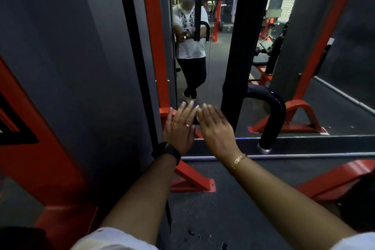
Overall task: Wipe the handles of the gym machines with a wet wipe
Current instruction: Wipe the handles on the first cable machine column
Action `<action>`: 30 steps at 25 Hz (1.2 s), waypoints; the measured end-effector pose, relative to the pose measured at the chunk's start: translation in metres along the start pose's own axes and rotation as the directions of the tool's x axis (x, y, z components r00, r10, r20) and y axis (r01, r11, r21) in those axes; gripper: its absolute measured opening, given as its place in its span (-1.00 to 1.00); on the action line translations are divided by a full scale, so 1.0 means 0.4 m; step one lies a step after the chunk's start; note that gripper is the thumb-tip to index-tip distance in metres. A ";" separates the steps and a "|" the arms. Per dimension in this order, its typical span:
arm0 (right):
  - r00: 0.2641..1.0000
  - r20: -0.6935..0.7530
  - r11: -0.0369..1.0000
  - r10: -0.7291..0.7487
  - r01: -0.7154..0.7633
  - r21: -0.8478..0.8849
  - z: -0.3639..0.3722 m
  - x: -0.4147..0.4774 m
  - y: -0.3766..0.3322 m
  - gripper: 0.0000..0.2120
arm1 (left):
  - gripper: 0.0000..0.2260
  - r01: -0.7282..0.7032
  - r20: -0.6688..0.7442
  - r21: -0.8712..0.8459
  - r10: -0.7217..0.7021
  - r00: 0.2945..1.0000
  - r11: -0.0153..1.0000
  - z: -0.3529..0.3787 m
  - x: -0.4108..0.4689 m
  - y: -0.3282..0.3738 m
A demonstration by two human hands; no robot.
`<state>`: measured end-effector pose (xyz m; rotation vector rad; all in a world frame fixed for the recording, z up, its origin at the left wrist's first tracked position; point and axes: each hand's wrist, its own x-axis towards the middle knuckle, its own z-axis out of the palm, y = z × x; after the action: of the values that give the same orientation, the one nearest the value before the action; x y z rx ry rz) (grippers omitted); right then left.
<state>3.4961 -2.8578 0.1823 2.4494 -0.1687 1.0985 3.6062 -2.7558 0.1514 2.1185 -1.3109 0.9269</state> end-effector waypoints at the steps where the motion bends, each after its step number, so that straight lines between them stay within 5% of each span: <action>1: 0.998 0.034 0.998 0.056 -0.055 -0.042 -0.006 0.031 -0.003 -0.62 | -0.50 -0.003 -0.001 0.072 0.003 1.000 0.997 -0.005 -0.009 0.006; 9: 0.995 0.098 0.999 -0.027 0.030 -0.032 -0.015 -0.082 -0.053 -0.58 | -0.40 0.158 0.159 0.170 -0.185 0.970 0.973 0.019 -0.034 -0.011; 12: 0.993 0.103 0.978 0.061 -0.039 -0.204 -0.074 0.034 -0.030 -0.49 | -0.40 0.185 0.140 0.134 -0.204 0.969 0.974 0.021 -0.035 0.003; 16: 0.947 0.288 0.917 0.144 -0.019 -0.397 -0.066 0.044 -0.039 -0.54 | -0.36 0.138 0.153 0.178 -0.166 0.974 0.974 0.013 -0.030 -0.011; 21: 0.949 0.286 0.957 0.129 -0.044 -0.286 -0.073 -0.061 -0.055 -0.54 | -0.34 0.130 0.158 0.222 -0.167 0.973 0.966 0.022 -0.028 -0.015; 26: 0.951 0.205 0.950 0.233 -0.178 -0.255 -0.107 0.080 -0.051 -0.50 | -0.32 0.135 0.182 0.255 -0.184 0.966 0.957 0.022 -0.019 -0.012; 30: 0.921 0.330 0.946 0.210 -0.106 -0.305 -0.045 0.025 -0.057 -0.53 | -0.34 0.142 0.161 0.233 -0.182 0.970 0.962 0.016 -0.018 -0.010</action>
<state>3.4971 -2.8288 0.1923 2.3795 -0.6074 0.6214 3.6093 -2.7544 0.1416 2.4915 -1.1391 0.8607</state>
